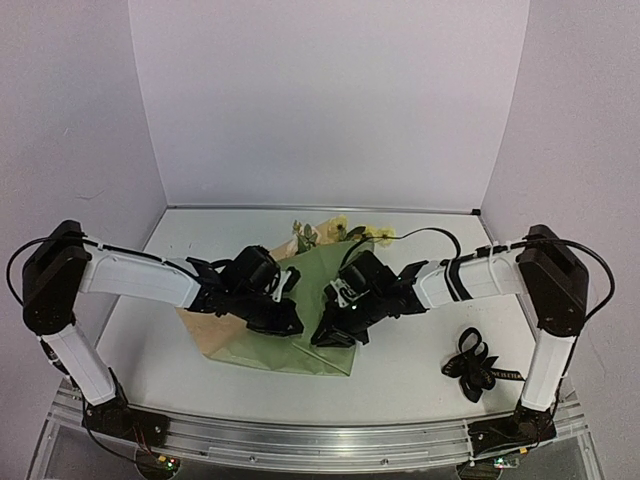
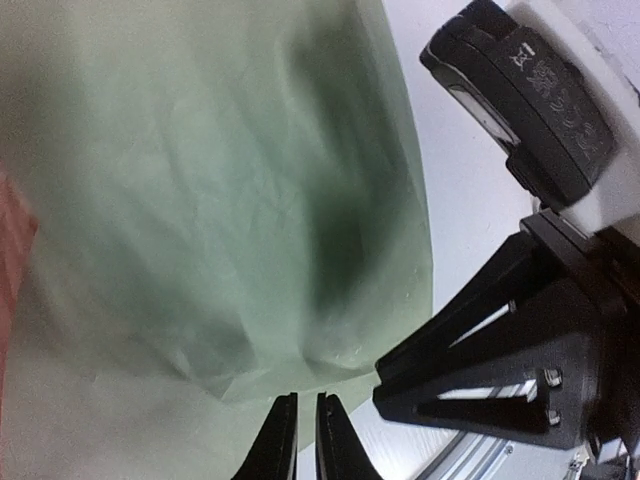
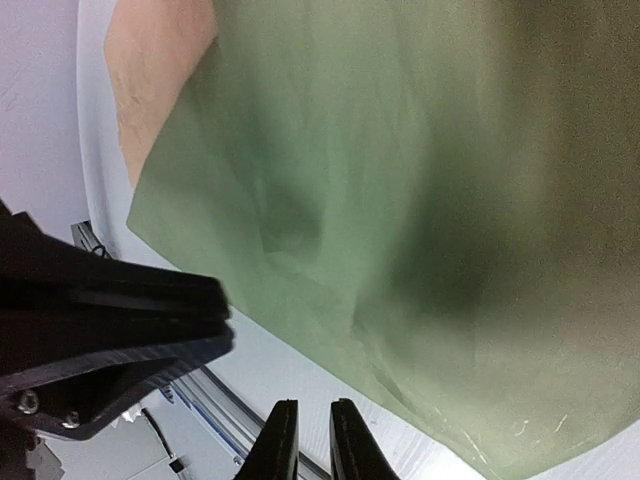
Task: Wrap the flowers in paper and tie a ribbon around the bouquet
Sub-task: Press the fold line of the 2/3-folded wrapping paper.
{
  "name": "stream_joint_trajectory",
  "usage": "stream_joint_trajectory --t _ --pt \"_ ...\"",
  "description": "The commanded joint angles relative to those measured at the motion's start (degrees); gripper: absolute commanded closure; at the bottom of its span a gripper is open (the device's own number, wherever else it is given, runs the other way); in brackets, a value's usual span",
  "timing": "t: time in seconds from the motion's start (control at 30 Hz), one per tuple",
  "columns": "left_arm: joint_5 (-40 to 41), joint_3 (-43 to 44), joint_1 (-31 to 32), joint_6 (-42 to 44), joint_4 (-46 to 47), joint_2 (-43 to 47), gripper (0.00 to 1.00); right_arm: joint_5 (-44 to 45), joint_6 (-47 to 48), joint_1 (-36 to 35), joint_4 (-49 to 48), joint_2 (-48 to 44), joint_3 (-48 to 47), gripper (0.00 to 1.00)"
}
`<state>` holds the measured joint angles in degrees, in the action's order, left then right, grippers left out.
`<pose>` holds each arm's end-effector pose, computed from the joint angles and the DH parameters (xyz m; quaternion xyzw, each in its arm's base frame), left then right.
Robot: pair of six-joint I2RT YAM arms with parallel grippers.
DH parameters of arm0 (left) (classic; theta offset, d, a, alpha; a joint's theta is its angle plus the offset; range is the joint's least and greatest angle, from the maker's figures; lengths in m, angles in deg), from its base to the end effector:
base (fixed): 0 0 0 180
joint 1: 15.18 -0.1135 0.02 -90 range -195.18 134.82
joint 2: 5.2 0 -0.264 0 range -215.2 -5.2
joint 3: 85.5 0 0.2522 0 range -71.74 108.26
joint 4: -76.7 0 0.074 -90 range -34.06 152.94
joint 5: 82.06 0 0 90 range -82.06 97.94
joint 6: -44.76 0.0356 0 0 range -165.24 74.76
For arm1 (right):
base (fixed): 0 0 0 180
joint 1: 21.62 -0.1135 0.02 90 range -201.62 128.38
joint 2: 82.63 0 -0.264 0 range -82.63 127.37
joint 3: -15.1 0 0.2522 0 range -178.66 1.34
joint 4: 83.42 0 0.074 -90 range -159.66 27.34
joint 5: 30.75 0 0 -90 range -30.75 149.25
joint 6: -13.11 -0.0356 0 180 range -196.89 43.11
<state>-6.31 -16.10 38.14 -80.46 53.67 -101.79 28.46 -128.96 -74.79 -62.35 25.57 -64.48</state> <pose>0.1985 -0.2812 0.1771 0.1884 0.9148 -0.3192 0.1603 0.2201 0.3243 0.1637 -0.1002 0.9042 0.4153 0.0036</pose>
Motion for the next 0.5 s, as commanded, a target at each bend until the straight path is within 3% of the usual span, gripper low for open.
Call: stream_joint_trajectory --t 0.0,0.17,0.33,0.47 --pt "3.65 -6.36 -0.24 -7.95 -3.71 8.88 0.88 -1.71 0.69 -0.15 0.49 2.2 -2.01 0.86" --pt "7.13 -15.01 -0.37 -20.96 -6.97 18.65 0.84 -1.68 0.98 -0.55 -0.14 4.84 -3.52 0.87" --pt "11.78 -25.48 -0.79 -35.83 -11.83 30.67 0.74 0.73 0.53 -1.29 -1.52 7.24 -3.87 0.87" --pt "13.72 -31.19 -1.07 -41.73 -11.77 37.29 0.68 2.74 -0.13 -1.82 -2.6 8.73 -3.83 0.88"
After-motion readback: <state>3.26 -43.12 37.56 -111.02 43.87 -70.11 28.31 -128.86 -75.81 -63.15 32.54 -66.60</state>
